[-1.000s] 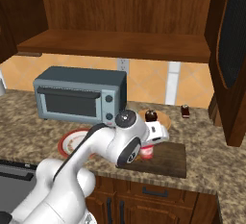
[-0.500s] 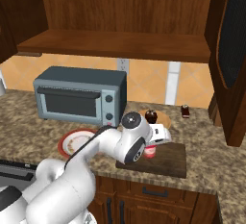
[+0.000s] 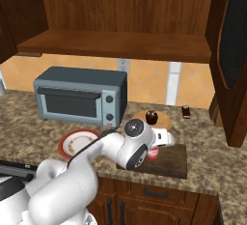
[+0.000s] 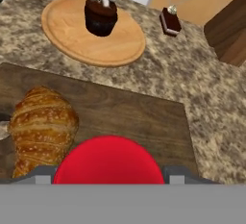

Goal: From the different types of pastries on the counter, select a croissant and place it on the cutting board. Then retrieve a jar of jam from the cabinet and place it alongside the croissant on the cutting board.

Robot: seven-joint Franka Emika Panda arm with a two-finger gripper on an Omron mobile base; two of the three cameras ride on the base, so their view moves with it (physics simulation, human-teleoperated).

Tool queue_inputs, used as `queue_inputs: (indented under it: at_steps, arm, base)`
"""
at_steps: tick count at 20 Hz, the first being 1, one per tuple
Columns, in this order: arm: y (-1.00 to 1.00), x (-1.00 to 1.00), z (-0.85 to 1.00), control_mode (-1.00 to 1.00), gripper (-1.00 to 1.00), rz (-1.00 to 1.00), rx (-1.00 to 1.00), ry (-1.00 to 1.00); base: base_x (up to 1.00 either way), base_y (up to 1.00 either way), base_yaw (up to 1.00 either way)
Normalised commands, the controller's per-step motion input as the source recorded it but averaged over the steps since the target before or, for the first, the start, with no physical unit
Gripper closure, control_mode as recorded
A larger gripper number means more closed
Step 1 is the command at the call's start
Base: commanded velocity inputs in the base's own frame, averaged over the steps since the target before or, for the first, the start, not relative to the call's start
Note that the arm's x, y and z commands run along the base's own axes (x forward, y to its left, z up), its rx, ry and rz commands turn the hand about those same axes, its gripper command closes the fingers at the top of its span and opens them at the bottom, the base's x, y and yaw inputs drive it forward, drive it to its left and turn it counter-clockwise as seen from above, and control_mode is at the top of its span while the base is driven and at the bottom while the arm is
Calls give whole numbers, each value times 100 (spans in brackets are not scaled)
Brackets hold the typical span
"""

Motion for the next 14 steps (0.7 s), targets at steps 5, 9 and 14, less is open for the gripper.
queue_inputs:
  at_steps: [5,9,14]
  arm:
    - [0,20,-24,-100,100,-4,0,-8]
    - [0,20,-31,-100,100,-1,0,-10]
    - [0,31,-41,-100,100,-1,0,-5]
  base:
    - [0,0,0]
    - [0,0,0]
    - [0,0,0]
